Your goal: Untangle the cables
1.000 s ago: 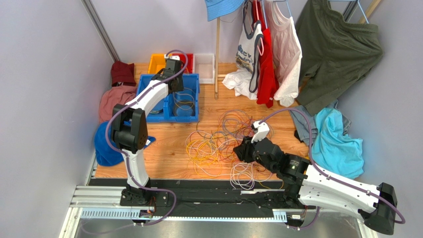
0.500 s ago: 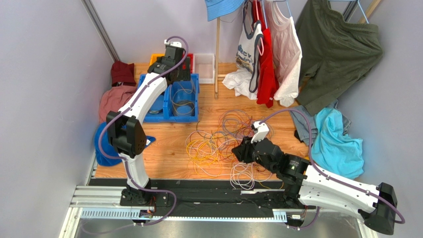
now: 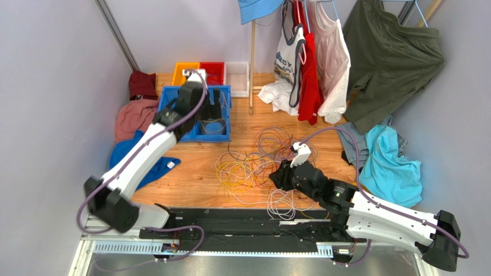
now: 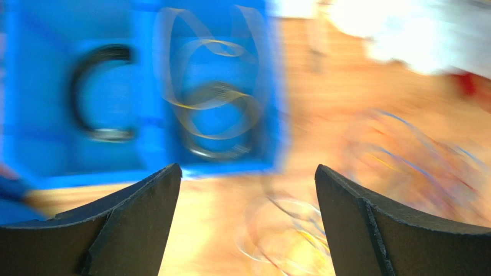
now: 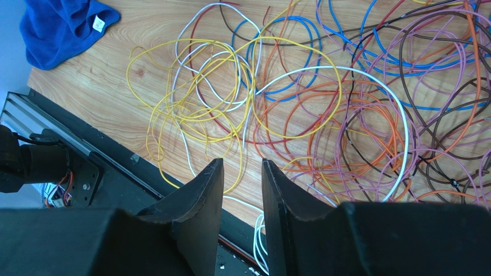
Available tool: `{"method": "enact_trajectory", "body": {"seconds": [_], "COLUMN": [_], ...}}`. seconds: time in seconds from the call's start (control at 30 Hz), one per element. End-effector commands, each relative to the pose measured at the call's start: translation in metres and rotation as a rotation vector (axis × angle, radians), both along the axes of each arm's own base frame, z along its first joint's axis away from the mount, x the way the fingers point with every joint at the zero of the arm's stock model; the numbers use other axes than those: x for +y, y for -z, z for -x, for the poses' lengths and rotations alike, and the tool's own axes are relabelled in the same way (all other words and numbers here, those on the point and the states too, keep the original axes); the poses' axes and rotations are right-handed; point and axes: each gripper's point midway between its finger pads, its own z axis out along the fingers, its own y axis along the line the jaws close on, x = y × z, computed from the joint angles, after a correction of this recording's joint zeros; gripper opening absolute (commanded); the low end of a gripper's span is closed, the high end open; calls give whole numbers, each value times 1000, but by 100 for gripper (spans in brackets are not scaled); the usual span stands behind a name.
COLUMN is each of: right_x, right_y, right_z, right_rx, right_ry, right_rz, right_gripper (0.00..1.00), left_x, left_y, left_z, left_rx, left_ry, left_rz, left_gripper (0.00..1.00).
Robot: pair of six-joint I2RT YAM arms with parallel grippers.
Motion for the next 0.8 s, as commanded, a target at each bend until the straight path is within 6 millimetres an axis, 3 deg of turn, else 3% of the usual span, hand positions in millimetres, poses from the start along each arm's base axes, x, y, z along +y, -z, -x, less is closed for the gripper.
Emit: {"method": "enact_trajectory", "body": {"seconds": [0.0,0.03,0.07,0.1,0.2,0.37,0.53,0.6,0.7,0.77], "right_x": [0,0,-1,-2,-8,-17,-15,-15,-16,-16], "right_y": [-8,-10,-12,-12,-12,-2,3,4,5,6], "right_z": [-6,-5,-5,-5,-5,-3,-1,0,0,0], "right_rx": [-32,-32,-34,-35,-38,-21,0,7,12,15], "right_ry": [23,23,23,28,44,71,72,70,75,77], "right_rz": [-18,-22,-26,-28,-26,-10,-22,-22,-19,-19], "right_gripper": [34,34,34,34,34,34,34,34,34,34], "left_x": [-78,-79,-84,-91,-94,-110,-118,-121,-122,-122], "left_y": [-11,18,31,61,83,95,132,150,167,173], "left_z": [70,88,101,125,167,216,228,229,228,228], "left_rx": [-65,-12,15,84,103,124,195,228,261,276], "left_ry": [218,226,242,260,292,407,433,422,404,398], "left_rz": [244,226,232,227,275,326,258,240,202,178], "left_gripper": [94,94,93,92,92,93,92,84,65,44]}}
